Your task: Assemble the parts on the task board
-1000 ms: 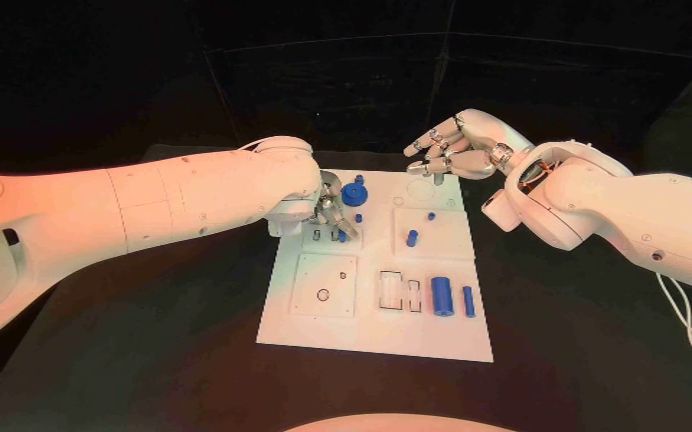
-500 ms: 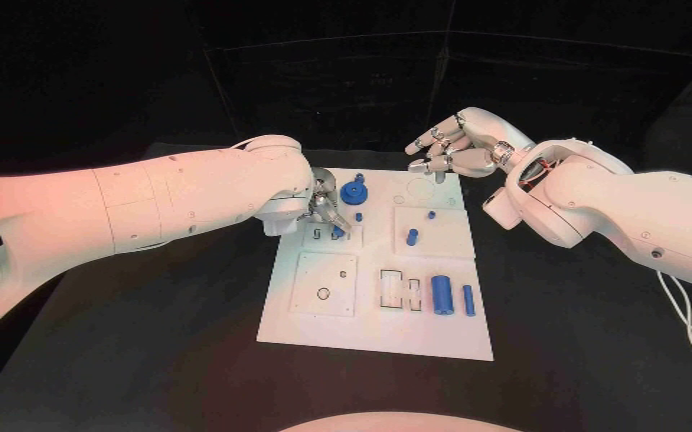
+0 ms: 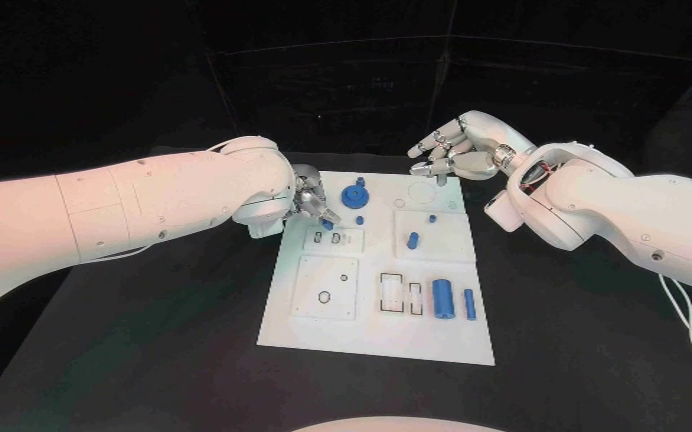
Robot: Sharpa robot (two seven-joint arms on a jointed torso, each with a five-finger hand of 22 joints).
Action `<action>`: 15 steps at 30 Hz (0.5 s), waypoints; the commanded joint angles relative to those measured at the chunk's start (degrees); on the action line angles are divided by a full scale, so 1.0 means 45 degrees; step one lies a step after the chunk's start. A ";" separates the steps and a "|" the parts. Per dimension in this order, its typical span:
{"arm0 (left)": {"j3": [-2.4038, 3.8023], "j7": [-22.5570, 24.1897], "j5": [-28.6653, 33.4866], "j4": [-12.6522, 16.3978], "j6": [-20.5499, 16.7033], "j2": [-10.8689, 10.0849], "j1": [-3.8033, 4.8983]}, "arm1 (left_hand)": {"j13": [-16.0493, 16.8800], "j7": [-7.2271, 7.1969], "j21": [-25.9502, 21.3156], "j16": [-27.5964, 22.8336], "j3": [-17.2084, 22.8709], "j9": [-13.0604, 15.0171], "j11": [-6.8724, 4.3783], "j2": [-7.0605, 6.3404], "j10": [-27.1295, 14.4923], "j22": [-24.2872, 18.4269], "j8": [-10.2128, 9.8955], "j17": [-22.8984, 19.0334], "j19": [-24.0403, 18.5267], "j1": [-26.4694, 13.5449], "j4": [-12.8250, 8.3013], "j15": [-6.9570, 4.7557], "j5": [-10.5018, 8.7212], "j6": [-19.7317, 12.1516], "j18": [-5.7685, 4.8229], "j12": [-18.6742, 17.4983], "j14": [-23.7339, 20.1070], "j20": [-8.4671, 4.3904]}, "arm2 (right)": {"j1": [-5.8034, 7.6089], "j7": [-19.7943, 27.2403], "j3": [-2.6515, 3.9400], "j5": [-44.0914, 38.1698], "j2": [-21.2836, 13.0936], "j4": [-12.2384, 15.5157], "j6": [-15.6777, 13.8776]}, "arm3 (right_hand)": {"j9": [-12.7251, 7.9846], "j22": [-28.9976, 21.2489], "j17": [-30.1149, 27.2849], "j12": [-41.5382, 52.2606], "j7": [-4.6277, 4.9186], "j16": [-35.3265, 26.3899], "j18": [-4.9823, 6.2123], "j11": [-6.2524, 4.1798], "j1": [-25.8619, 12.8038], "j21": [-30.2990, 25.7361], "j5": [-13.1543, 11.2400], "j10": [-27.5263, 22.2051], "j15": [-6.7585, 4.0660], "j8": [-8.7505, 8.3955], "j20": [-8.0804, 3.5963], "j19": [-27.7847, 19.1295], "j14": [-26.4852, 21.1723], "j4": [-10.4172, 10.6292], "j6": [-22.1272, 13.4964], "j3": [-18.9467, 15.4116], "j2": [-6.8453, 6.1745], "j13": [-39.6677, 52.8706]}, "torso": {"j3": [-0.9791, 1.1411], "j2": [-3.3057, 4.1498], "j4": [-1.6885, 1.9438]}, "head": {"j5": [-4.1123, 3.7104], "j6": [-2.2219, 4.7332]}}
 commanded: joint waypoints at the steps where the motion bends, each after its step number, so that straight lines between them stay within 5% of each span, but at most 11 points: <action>1: 0.0012 0.0352 -0.0720 0.0145 -0.1040 -0.0164 0.0032 | 0.0016 -0.0060 -0.0011 0.0039 0.1760 0.0098 0.0048 -0.0092 0.0068 0.0778 0.0004 0.3353 0.0132 -0.0140 -0.1537 0.0003 0.0014 0.0048 -0.0021 0.0051 0.1273 -0.0046 | 0.0028 0.0050 0.0010 -0.0027 0.0009 -0.0024 0.0045 | 0.0001 0.0016 0.3348 0.0027 0.0054 0.0031 0.0028 0.0002 0.0012 -0.0026 0.0067 -0.0068 0.0115 0.0021 0.0060 0.0039 0.1324 0.0003 -0.0005 -0.0090 0.0109 -0.0011 | -0.0011 0.0019 -0.0019 | 0.0023 0.0048; 15: -0.0001 0.0589 -0.1054 0.0090 -0.1805 -0.0130 -0.0086 | 0.0057 -0.0066 0.0014 0.0039 0.2286 0.0263 0.0040 -0.0303 0.0124 0.0841 -0.0011 0.3353 0.0161 -0.0331 -0.1636 -0.0002 0.0013 0.0085 -0.0033 0.0097 0.1273 -0.0054 | 0.0028 0.0056 0.0009 -0.0027 0.0080 -0.0140 0.0059 | -0.0001 0.0015 0.3348 0.0024 0.0058 0.0031 0.0027 0.0004 0.0001 -0.0031 0.0071 -0.0075 0.0120 0.0018 0.0063 0.0035 0.1324 0.0012 -0.0011 -0.0104 0.0108 -0.0012 | 0.0004 0.0011 -0.0037 | 0.0127 0.0038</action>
